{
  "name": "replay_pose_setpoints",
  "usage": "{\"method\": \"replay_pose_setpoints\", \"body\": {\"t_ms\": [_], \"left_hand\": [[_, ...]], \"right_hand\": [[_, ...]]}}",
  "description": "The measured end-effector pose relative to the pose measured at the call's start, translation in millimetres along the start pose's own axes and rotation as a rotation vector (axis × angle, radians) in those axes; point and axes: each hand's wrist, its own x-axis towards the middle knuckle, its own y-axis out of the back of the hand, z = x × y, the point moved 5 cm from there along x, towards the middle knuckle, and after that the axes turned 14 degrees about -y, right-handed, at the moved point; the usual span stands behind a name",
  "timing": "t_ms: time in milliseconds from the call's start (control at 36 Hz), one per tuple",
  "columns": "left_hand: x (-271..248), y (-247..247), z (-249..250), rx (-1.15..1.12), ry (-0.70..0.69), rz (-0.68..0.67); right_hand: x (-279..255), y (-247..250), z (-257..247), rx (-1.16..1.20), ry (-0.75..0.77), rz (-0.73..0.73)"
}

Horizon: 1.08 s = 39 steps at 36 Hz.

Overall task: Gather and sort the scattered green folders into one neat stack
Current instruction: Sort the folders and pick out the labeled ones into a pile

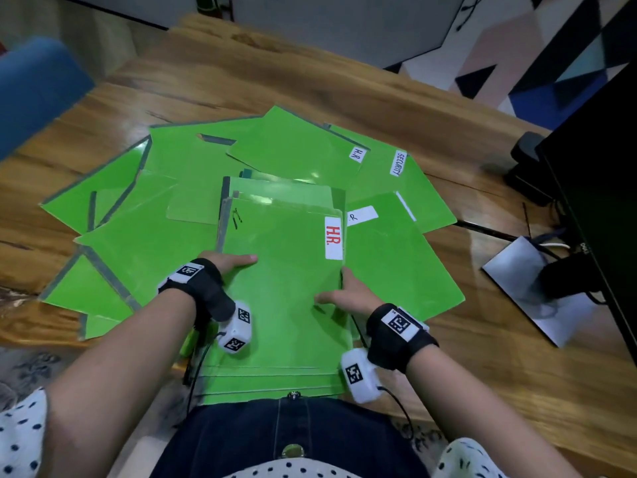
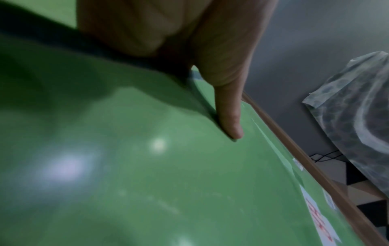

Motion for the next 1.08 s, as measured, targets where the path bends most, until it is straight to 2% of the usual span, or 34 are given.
{"method": "replay_pose_setpoints", "body": {"t_ms": [83,139,194,250,333,472,611,722,833,944,1000,1083], "left_hand": [[4.5,0.8,-1.4,0.008,0.005,0.028],[4.1,-0.6,-0.3,-0.011,0.007,0.053],[6.7,-2.1,-1.2,-0.021,0.004,0.072],[6.1,-3.1,-2.3,-0.015,0.002,0.069],[8.4,-3.0,-9.0,0.017,0.027,0.051],[10.9,-3.2,-12.4,0.019,0.022,0.049],[11.6,-3.0,-13.1,0.002,0.027,0.044],[9.6,-1.3,-16.0,-0.069,0.022,0.069],[3.9,0.4,-19.2,-0.013,0.010,0.076],[2.4,0.8,-18.6,0.041,-0.012,0.073],[0.8,0.7,-17.0,0.048,-0.017,0.073],[-0.4,0.2,-14.9,0.055,-0.028,0.080]], "right_hand": [[-4.8,14.2,0.1,-0.088,0.030,-0.004],[-2.7,35.1,-1.1,-0.116,0.042,0.043],[3.8,63.0,-1.5,-0.158,0.036,0.180],[12.1,95.6,1.4,-0.243,-0.010,0.389],[21.6,137.2,15.9,-0.319,-0.159,0.578],[37.0,164.4,52.8,-0.286,-0.368,0.570],[37.3,169.4,63.7,-0.232,-0.416,0.576],[36.0,172.4,83.5,-0.090,-0.455,0.565],[35.1,173.2,97.3,-0.072,-0.424,0.552],[17.4,175.7,85.1,-0.033,-0.346,0.515],[7.4,184.1,70.8,-0.065,-0.284,0.554],[-14.6,200.2,35.2,-0.181,-0.185,0.694]]}}
